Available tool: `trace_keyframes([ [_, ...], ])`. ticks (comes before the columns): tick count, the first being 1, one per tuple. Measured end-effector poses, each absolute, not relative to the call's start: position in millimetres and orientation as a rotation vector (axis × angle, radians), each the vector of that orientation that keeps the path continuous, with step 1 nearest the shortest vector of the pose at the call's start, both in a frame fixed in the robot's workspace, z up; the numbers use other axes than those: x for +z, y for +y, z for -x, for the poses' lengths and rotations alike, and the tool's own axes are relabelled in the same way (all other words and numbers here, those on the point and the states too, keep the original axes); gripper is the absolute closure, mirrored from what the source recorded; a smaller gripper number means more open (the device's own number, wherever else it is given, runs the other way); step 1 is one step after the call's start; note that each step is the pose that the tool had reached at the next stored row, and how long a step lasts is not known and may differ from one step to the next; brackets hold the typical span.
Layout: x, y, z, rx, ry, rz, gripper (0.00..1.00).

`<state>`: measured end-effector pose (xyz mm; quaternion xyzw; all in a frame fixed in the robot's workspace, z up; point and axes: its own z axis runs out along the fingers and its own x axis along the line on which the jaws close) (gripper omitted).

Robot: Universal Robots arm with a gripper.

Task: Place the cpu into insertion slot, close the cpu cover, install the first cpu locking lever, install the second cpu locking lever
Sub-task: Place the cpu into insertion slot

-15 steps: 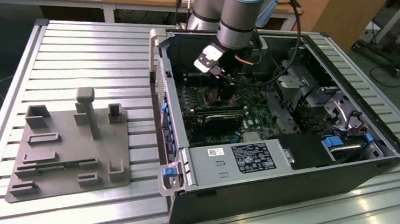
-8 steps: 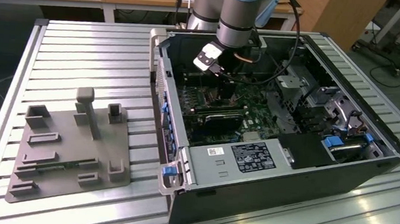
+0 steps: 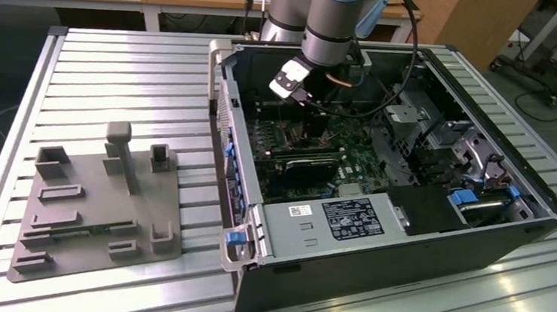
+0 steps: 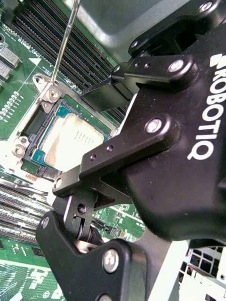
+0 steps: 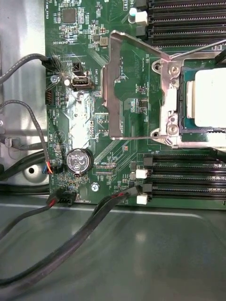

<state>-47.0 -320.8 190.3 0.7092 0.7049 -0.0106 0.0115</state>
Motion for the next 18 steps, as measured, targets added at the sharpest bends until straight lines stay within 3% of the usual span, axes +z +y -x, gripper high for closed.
trace_keyframes([
  [18,192.7,-324.0,47.0,-0.036,2.198,-2.211,0.25],
])
